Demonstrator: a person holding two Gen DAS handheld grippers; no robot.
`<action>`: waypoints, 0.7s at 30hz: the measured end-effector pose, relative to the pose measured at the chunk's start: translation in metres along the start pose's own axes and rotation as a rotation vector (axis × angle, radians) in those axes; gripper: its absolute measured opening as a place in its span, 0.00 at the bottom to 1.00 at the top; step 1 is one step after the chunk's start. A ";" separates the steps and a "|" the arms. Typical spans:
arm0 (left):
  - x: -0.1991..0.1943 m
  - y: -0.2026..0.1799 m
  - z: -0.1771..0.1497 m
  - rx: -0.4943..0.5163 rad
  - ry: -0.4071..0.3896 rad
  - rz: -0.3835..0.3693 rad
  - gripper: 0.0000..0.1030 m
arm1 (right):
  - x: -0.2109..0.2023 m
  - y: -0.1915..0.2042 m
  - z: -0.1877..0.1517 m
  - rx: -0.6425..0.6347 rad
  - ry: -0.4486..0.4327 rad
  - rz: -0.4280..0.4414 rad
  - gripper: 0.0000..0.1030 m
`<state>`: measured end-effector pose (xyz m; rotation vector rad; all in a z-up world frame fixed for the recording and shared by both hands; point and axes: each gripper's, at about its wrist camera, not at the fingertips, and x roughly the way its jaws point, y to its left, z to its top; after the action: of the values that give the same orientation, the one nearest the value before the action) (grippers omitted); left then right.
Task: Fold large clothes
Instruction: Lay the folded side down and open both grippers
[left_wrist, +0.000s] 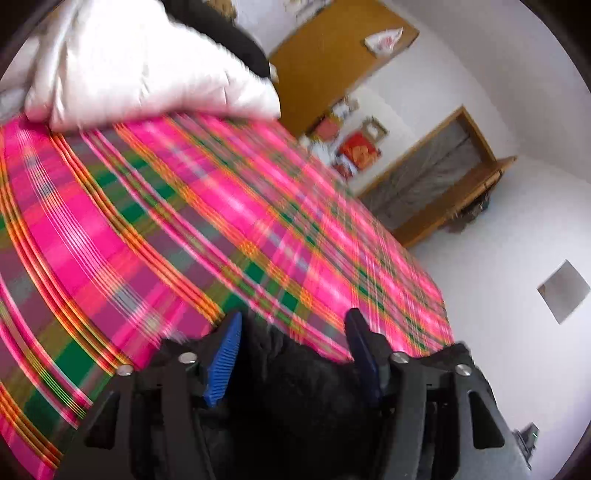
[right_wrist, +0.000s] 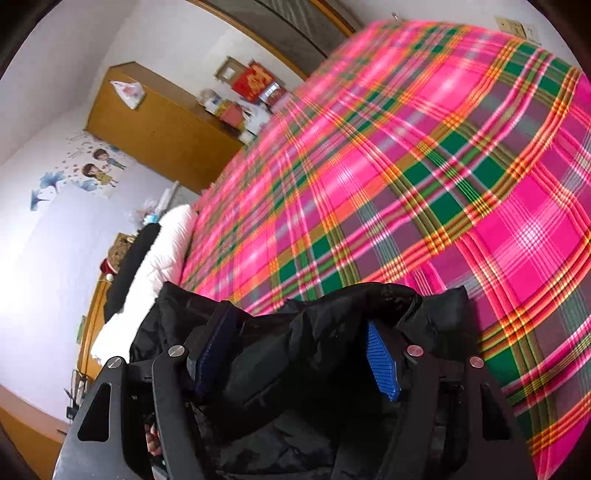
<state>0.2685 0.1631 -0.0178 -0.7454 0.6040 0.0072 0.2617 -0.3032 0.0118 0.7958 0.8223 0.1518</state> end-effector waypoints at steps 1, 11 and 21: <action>-0.007 0.000 0.003 0.014 -0.041 0.010 0.66 | 0.001 -0.001 -0.002 0.002 0.000 0.007 0.67; -0.002 -0.024 -0.010 0.156 0.030 -0.023 0.69 | 0.028 -0.039 -0.003 0.213 0.000 0.050 0.70; 0.017 -0.043 -0.033 0.249 0.147 -0.014 0.69 | -0.009 -0.048 0.005 0.282 -0.122 0.178 0.73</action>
<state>0.2751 0.1061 -0.0183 -0.5113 0.7248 -0.1342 0.2503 -0.3435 -0.0134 1.1338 0.6638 0.1457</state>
